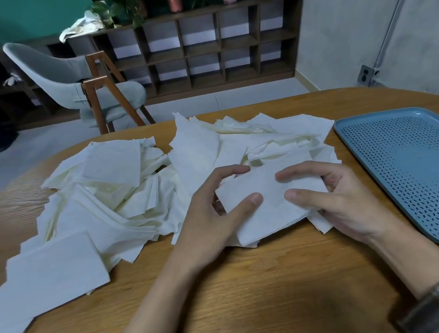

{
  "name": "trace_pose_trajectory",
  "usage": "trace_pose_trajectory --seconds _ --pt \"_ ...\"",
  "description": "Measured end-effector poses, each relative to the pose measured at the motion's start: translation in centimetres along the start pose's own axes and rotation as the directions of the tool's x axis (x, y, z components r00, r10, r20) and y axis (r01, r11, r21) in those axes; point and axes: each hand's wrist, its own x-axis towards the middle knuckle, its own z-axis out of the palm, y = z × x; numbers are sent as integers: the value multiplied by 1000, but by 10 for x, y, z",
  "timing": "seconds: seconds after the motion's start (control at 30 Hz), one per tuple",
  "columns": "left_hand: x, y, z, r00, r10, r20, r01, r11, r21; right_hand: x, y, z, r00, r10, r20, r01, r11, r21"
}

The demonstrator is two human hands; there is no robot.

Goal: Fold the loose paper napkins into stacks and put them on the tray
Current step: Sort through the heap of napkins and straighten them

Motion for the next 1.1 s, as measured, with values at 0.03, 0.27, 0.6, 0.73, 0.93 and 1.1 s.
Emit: trace_pose_trajectory --seconds 0.03,0.27,0.6,0.73,0.93,1.1 --pt "0 1 -2 1000 14 -6 -14 1000 6 0 0 -1 1000 12 15 -12 1000 0" --pt "1 -14 -17 977 214 -14 -198 924 327 2 1 9 1000 -2 -16 -4 927 -375" --pt "-6 -39 -62 967 184 175 -254 673 694 15 0 34 963 -179 -202 92 922 -377" --pt "-6 -40 -62 966 163 201 -258 680 687 26 0 48 961 -196 -195 106 913 -394" --pt "-4 -42 -61 966 231 118 -253 736 628 29 9 52 967 -153 -204 71 930 -360" --pt "-9 -24 -55 971 214 -102 -150 889 433 23 10 47 965 -144 -220 67 943 -326"
